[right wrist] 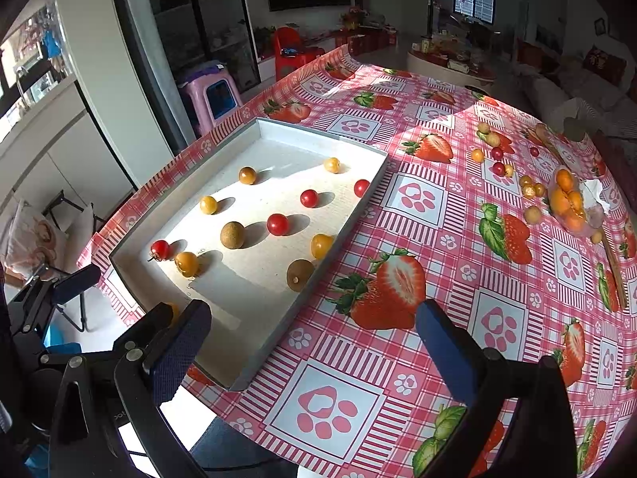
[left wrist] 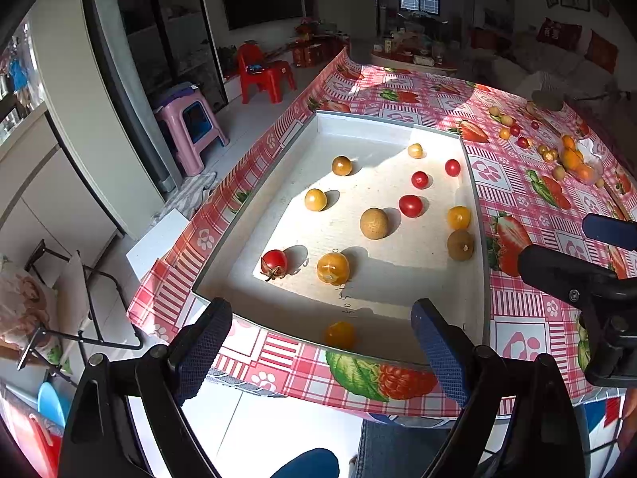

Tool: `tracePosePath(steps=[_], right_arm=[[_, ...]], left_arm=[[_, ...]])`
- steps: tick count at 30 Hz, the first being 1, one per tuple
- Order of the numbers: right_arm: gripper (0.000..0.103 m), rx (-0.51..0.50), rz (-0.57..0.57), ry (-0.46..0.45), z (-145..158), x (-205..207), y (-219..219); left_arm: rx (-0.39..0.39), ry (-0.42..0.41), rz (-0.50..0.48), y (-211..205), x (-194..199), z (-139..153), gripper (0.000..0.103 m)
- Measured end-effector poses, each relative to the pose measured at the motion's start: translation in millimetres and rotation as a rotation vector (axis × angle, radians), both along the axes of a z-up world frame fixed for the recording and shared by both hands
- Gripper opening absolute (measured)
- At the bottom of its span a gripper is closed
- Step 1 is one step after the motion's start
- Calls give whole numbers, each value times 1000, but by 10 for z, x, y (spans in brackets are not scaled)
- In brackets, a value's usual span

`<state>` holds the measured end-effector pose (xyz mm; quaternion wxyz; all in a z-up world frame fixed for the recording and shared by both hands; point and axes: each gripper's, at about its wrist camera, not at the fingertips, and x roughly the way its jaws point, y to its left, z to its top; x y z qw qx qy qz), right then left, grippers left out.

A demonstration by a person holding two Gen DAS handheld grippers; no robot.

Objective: Organize fruits

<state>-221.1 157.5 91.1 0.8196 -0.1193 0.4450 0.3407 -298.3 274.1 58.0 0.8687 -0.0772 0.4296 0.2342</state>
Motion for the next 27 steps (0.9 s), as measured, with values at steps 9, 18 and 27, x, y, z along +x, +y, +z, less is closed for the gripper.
tracePosePath(steps=[9, 18, 27], right_arm=[[103, -4, 4, 13, -40, -2, 15], [103, -3, 5, 14, -50, 7, 11], [103, -6, 2, 18, -95, 1, 16]], left_arm=[[-12, 18, -5, 3, 34, -59, 92], [-15, 24, -7, -1, 44, -83, 92], [-6, -18, -25, -52, 31, -69, 92]])
